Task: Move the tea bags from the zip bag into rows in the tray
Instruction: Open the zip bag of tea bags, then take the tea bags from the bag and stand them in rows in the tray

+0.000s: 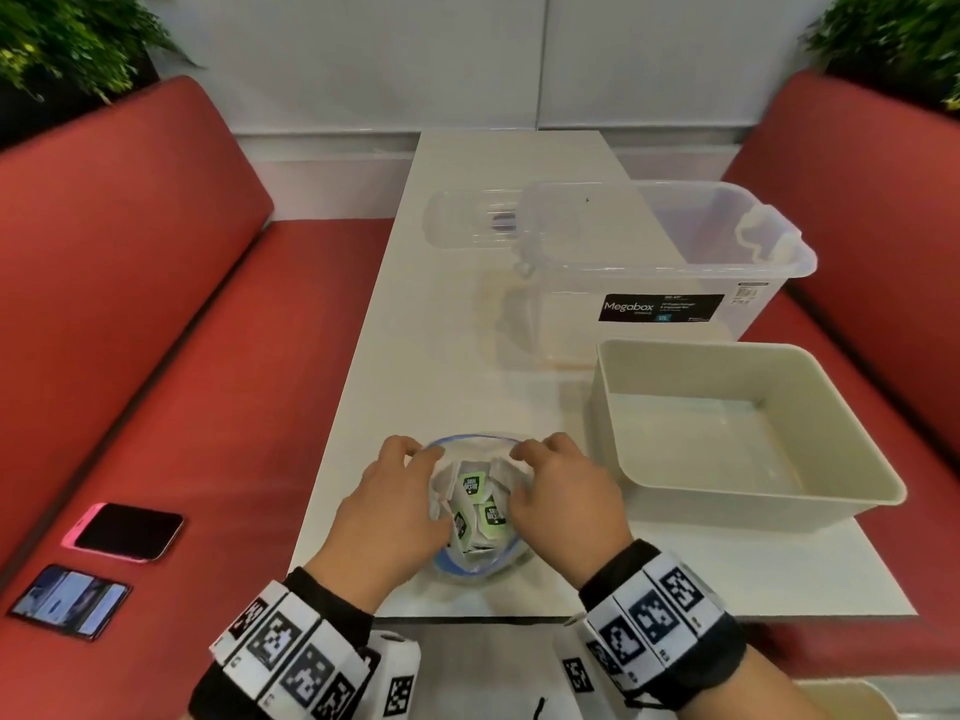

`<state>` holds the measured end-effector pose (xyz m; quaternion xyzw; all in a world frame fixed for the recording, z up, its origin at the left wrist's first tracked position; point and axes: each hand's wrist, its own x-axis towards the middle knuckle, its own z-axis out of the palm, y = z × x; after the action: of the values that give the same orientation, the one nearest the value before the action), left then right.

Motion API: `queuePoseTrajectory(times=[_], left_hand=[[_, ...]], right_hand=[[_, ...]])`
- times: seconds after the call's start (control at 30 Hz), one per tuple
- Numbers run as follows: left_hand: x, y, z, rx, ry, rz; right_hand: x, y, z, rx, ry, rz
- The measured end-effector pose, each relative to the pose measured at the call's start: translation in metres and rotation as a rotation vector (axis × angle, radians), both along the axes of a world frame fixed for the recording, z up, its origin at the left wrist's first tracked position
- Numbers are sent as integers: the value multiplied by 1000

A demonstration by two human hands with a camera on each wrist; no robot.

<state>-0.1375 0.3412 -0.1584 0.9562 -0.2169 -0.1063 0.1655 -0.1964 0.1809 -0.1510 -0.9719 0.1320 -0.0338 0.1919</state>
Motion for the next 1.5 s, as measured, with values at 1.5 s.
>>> queuePoseTrajectory(times=[1.5], left_hand=[[39,-99,20,427,-197,-342]], right_hand=[[-69,-112,2,-222,381,366]])
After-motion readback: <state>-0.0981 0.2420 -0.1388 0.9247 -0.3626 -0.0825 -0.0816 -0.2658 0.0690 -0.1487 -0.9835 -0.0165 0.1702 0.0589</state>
